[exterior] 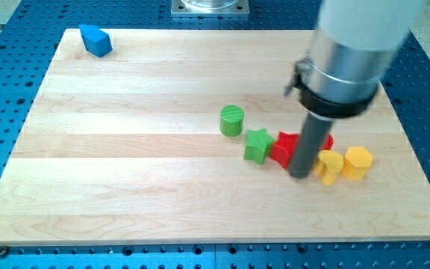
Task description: Move the red star diagonal bottom right to the cube
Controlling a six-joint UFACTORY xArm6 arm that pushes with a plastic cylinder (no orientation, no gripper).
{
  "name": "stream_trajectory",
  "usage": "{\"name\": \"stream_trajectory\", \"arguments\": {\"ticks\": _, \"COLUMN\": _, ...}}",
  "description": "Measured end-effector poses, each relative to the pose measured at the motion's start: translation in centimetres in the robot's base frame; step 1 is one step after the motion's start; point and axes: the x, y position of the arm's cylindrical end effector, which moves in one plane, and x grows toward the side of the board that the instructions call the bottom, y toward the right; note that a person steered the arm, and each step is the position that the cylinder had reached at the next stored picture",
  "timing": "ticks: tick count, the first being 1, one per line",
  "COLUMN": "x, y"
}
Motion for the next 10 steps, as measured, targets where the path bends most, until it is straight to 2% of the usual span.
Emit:
{"name": "stream_trajectory", "arguments": {"ticks": 2, "x": -3.7, "y": -8.0}}
{"name": "stream_trajectory", "arguments": {"ticks": 3, "x": -3.1, "y": -6.9}}
{"name": "stream_trajectory", "arguments": {"ticks": 4, "x": 1.0, "y": -6.7}}
{"name": "stream_trajectory", "arguments": {"ticks": 5, "x": -3.0, "y": -4.1}}
{"name": "stream_trajectory", "arguments": {"ticks": 6, "x": -9.2, "y": -3.2}}
{"name": "stream_trajectory", "arguments": {"ticks": 7, "x": -9.4, "y": -3.1}}
{"name": "stream_trajectory", "arguments": {"ticks": 8, "x": -6.1, "y": -1.4}}
{"name": "stream_trajectory", "arguments": {"ticks": 9, "x": -10.8, "y": -0.8}}
{"name": "stream_trajectory", "arguments": {"ticks": 10, "x": -12.7, "y": -0.3}}
